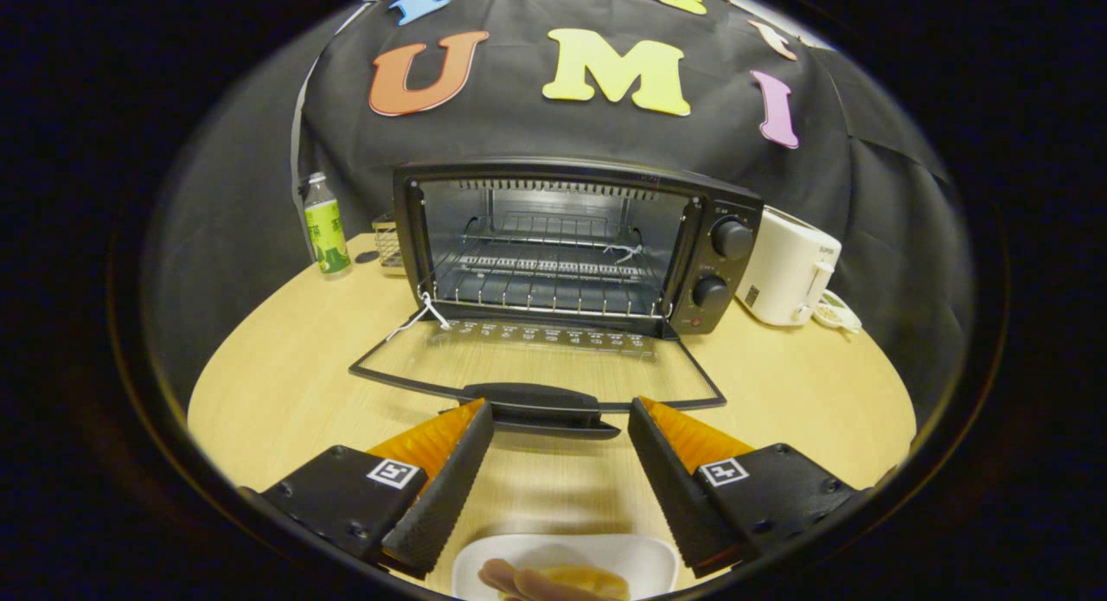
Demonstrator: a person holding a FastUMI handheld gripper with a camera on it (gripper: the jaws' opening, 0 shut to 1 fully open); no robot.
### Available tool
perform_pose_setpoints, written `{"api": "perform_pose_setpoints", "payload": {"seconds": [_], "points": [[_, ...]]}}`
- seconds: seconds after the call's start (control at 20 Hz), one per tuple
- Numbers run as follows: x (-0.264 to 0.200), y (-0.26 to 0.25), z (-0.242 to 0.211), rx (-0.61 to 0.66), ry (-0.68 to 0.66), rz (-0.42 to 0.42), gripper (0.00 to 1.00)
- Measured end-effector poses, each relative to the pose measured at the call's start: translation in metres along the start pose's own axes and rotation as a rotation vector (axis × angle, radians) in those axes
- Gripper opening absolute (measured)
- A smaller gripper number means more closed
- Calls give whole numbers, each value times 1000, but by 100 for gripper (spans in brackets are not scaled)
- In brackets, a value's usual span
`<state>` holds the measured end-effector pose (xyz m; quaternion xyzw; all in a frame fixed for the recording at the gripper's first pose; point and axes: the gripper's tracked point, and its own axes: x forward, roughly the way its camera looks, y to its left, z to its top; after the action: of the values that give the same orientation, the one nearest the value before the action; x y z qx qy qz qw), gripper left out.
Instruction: Open the toaster oven, put the food inside, and close the toaster oven door.
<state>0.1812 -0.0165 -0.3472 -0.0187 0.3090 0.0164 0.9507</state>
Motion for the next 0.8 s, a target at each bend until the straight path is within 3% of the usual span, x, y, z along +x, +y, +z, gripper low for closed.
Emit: {"api": "perform_pose_setpoints", "payload": {"seconds": [0.45,0.6,0.8], "points": [[-74,5,-12,-20,-40,49,100],[-104,-2,-29,-54,-77,21,100],[-131,-5,-54,-8,-146,7,100]]}}
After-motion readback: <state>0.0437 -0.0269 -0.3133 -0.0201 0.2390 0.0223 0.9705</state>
